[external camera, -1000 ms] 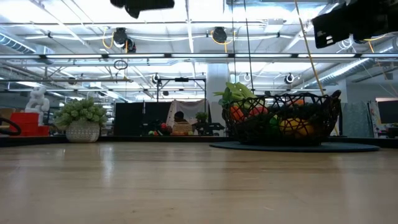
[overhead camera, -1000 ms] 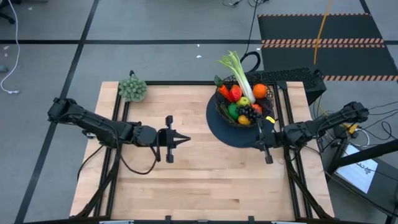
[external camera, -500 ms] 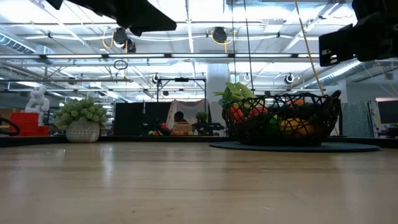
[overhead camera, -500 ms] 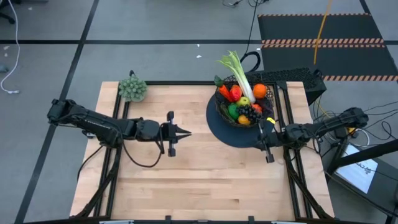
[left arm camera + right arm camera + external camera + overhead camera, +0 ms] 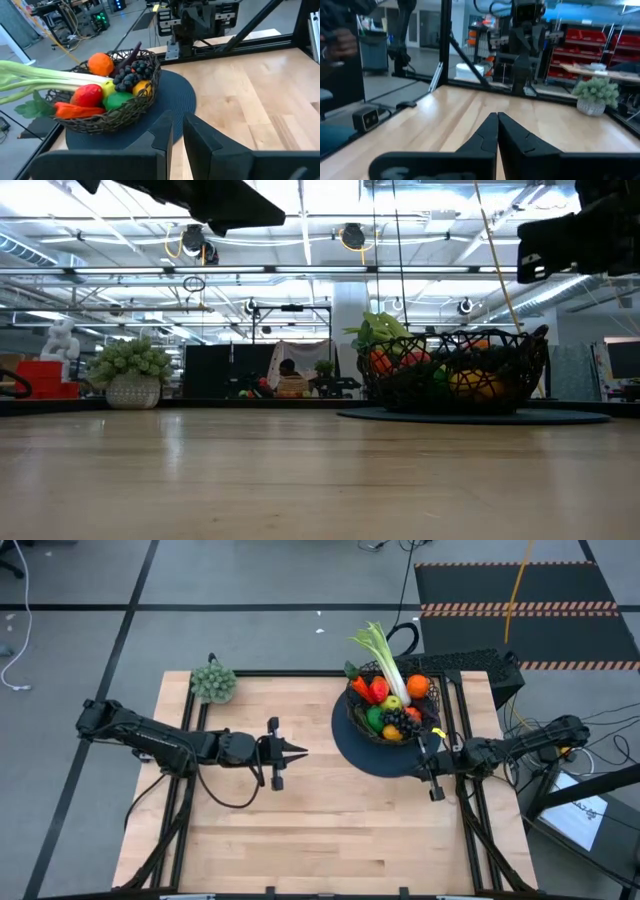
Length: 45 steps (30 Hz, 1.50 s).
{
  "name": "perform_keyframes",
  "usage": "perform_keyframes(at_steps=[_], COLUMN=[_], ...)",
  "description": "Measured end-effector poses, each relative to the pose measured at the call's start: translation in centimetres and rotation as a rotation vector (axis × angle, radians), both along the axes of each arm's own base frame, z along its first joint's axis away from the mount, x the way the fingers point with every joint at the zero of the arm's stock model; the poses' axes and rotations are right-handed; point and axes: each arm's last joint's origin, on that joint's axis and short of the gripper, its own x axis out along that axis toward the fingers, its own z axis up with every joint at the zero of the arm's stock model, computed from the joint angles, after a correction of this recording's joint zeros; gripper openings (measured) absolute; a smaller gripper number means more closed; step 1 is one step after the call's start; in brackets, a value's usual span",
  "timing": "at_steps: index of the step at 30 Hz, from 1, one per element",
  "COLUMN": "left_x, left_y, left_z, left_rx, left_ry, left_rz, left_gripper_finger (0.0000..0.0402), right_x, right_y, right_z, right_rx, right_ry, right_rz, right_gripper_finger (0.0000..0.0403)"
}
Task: Build produce basket
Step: Return to Home Position
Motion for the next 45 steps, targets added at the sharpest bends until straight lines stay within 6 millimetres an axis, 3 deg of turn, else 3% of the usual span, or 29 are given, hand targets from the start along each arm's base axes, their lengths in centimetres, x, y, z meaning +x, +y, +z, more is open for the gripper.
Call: perform_keyframes(at_steps=[6,10,15,18,36,45], left_x=[-0.2,-1.3,-2.7,-2.9,-2.9,-4.4], left_y=[-0.6,-1.5,-2.2,-2.2,-2.2,-1.5], left_z=[0.0,1.5,2.0,1.8,1.5,0.3], left_rx=[-0.032,-0.041,-0.008,-0.007,-0.004,-0.016], left_ry=[0.001,-0.06,-0.04,-0.009,0.011,-0.018], left_rz=[-0.012,-0.045,-0.02,-0.02,-0.042,-0.036], left_gripper_finger=[0.0047,0.0043,0.0019,0.0004,0.0013,0.0011], right_x=[-0.4,-1.1,-1.9,-2.2,-2.0,-2.0], right_y=[-0.1,-0.3,-0.5,-0.6,-0.9,-1.2], right_z=[0.5,0.7,0.6,0.6,-0.1,-0.3], right_rx=[-0.042,-0.049,-0.046,-0.045,-0.075,-0.122], right_ry=[-0.054,-0.086,-0.095,-0.101,-0.049,-0.041], right_rz=[-0.007,-0.008,-0.008,-0.003,0.036,0.003], right_gripper_finger=[0.0,0.0,0.0,0.0,0.0,0.0])
